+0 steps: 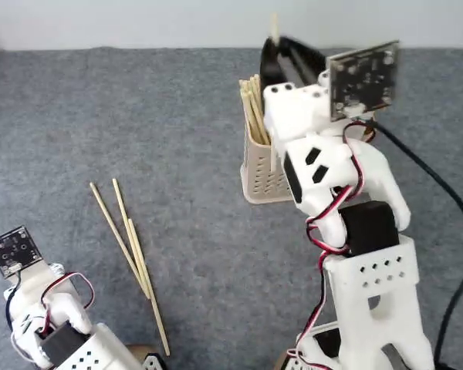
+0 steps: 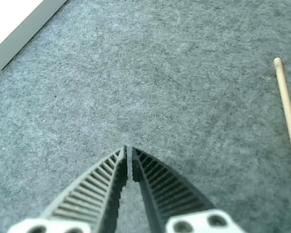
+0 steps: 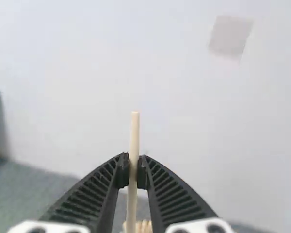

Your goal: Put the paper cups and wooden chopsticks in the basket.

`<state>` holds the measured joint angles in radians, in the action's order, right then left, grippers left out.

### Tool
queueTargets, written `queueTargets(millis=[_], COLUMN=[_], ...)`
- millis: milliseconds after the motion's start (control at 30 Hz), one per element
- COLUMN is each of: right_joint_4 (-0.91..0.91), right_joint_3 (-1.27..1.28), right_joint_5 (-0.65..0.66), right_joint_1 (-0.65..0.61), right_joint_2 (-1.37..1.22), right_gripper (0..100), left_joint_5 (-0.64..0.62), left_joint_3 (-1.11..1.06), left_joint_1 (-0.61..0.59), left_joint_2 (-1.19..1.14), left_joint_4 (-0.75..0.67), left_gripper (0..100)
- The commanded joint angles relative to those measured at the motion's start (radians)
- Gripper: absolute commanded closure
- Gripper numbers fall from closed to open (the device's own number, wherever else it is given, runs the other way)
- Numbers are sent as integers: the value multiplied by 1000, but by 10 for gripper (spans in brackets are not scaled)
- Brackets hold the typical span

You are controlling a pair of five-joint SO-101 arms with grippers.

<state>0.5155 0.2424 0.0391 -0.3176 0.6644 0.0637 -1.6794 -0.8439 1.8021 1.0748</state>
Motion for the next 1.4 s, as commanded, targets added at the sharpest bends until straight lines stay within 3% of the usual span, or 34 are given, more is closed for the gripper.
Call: queueTargets(millis=[0, 167, 600, 667, 833, 900, 1067, 1267, 1367], right_joint_4=[-209, -438, -539, -483, -334, -220, 35, 389, 527], right_joint_3=[61, 157, 336, 356, 334, 310, 299, 305, 305], right_joint_5=[8, 11, 11, 12, 8, 5, -54, -75, -75], right_joint_1=[41, 76, 77, 77, 77, 74, 68, 74, 91], right_joint_2=[33, 33, 41, 44, 47, 68, 203, 378, 438], right_gripper=[991, 991, 988, 958, 757, 737, 799, 998, 969], left_joint_5=[9, 9, 11, 11, 9, 8, 8, 8, 9], left_joint_3=[10, 10, 8, 8, 18, 31, 108, 168, 219], left_joint_1=[-2, -2, 37, 37, 35, 35, 41, 167, 249], left_joint_2=[14, 14, 14, 14, 14, 14, 14, 9, 9], left_joint_4=[-23, -23, -20, -20, -20, -9, 72, 114, 172], left_gripper=[981, 981, 981, 981, 981, 981, 981, 981, 981])
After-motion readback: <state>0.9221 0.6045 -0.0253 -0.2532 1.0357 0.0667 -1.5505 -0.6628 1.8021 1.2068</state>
